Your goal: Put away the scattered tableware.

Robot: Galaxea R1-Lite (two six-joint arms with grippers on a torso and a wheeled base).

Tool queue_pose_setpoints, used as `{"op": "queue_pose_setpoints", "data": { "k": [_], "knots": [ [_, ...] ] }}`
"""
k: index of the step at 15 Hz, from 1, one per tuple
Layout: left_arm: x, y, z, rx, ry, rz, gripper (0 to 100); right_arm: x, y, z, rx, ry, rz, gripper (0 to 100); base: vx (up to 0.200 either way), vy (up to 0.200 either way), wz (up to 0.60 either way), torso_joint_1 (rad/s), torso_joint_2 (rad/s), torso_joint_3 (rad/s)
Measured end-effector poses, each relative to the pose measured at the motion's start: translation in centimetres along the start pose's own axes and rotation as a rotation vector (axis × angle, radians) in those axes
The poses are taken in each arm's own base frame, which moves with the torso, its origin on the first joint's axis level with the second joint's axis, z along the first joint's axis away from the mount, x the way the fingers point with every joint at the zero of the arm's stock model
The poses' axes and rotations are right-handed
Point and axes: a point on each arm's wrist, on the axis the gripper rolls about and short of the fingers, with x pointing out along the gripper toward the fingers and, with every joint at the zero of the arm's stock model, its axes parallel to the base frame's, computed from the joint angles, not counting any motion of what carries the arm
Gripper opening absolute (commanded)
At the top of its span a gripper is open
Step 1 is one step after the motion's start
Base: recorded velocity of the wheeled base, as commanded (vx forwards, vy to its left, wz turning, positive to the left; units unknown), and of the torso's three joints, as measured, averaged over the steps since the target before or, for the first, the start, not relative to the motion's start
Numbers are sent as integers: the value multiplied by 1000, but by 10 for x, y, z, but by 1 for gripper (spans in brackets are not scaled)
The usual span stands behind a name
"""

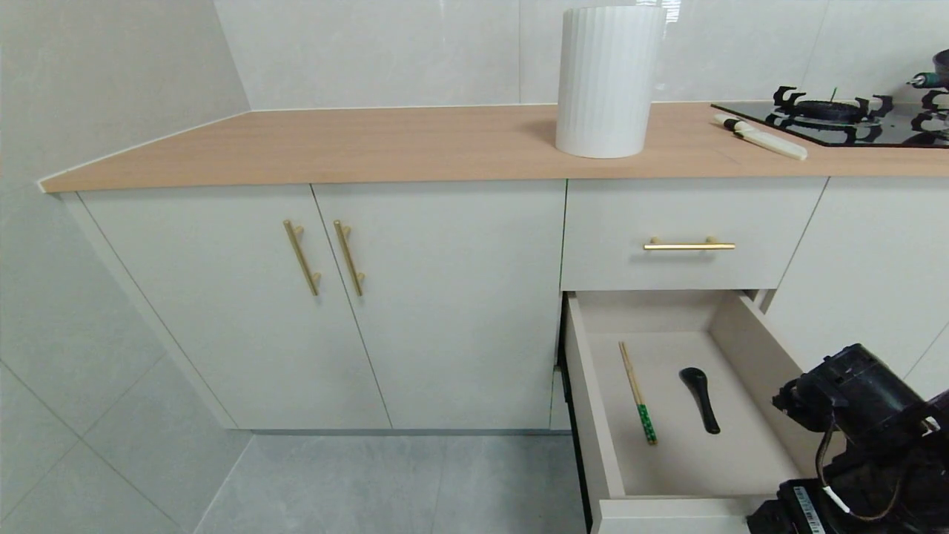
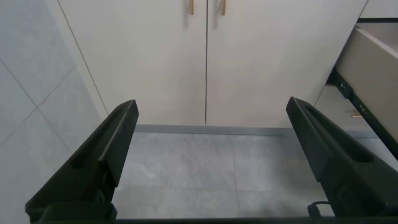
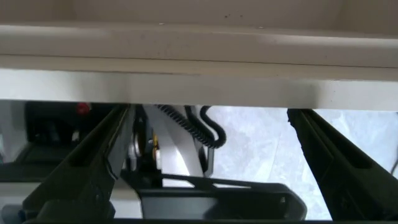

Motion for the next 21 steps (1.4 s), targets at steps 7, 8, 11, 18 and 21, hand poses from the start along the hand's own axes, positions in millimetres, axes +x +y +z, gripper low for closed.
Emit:
{"op": "queue_pose_setpoints", "data": {
  "k": [7, 8, 11, 18, 21],
  "knots": [
    [0, 0, 0, 0, 0, 0, 100, 14, 9, 23, 12, -106, 25, 100, 0, 0, 0, 0, 0, 0],
    [0, 0, 0, 0, 0, 0, 100, 18, 11, 30, 13, -120, 19, 100, 0, 0, 0, 0, 0, 0],
    [0, 0, 0, 0, 0, 0, 100, 28, 12, 55, 22, -134, -4, 100, 0, 0, 0, 0, 0, 0],
    [0, 0, 0, 0, 0, 0, 100, 48, 1, 126, 23, -230, -31, 100, 0, 0, 0, 0, 0, 0],
    [0, 0, 0, 0, 0, 0, 100, 62, -1, 152, 45, -246, -36, 100, 0, 0, 0, 0, 0, 0]
  ]
}}
